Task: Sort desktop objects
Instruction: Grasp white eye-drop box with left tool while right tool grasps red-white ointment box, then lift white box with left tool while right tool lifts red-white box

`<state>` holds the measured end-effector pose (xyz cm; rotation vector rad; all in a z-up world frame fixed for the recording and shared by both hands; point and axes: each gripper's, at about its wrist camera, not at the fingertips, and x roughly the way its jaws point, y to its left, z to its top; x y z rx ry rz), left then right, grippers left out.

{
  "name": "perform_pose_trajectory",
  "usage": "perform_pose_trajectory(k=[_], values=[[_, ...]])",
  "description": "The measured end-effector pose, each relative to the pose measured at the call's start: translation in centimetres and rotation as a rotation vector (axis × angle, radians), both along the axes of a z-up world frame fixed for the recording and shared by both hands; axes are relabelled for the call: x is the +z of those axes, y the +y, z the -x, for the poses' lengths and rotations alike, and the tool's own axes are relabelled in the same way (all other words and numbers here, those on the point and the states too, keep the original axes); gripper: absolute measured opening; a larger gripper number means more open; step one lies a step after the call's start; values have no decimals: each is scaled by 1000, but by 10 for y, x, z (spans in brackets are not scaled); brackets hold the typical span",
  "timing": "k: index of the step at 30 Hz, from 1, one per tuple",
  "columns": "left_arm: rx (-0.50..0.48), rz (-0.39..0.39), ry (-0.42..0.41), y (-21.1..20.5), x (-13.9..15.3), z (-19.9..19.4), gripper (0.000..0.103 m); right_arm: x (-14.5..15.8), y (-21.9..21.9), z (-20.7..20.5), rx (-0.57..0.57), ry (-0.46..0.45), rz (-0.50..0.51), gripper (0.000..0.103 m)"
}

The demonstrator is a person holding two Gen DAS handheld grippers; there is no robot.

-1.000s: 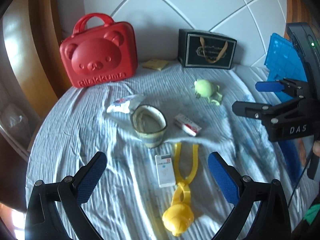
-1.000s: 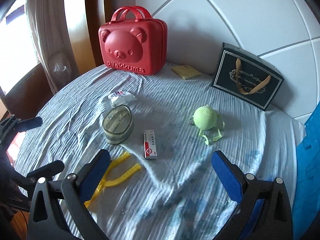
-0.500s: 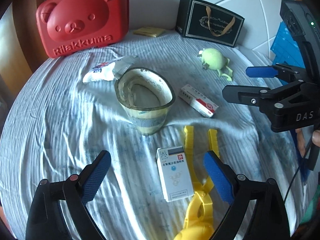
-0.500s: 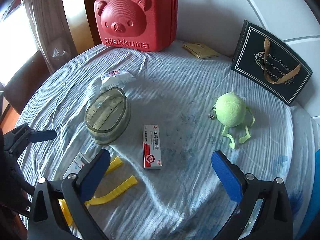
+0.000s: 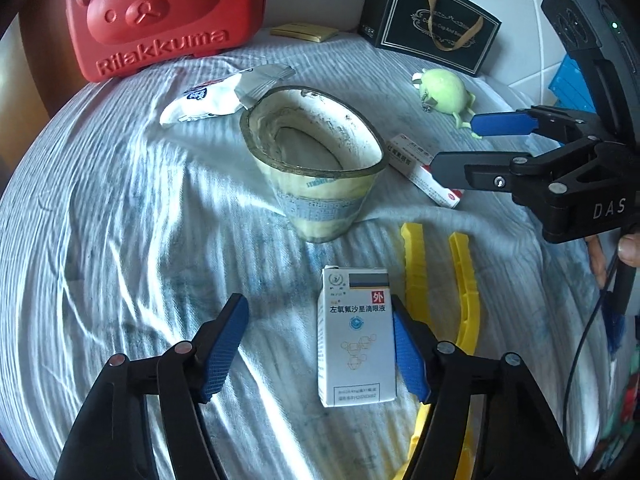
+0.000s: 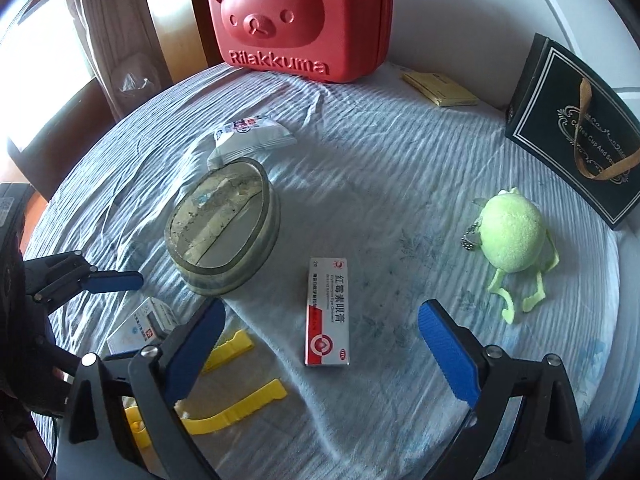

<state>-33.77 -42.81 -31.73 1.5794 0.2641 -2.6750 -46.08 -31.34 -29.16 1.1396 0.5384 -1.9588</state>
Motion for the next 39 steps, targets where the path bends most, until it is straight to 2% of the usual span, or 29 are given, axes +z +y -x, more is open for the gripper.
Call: perform_pose_trajectory(k=[2,5,8,13,14,15,16,20,25,39], values=[[-12,5,-3,2,0,1,64,-8,-7,-1,20,-7,-22,96],[-21,6,-5,6,1,2,64,-21,-16,-1,35,-21,-64,77],[-27,9,-7,6,0,2,64,-31,-19,2,26,-33,-87,74],[-32,14,-8,7,0,3,63,-36,-16,7,0,-25,-110,54],[-33,17,-8,7,1,3,54,-35,-16,8,-4,-21,-115,43],[-30,19,-9,6,1,3,46,-34,-16,9,-9,-16,-121,25],[-25,14,-8,6,2,2,32,-33,-17,9,-11,-12,-133,25],[0,19,5,5,3,-4,31,-31,-13,0,3,28,-152,25],[53,14,80,0,21,-18,31,-14,-4,-11,-27,61,-94,25],[88,75,178,3,80,-54,30,64,37,-49,-104,154,63,25]])
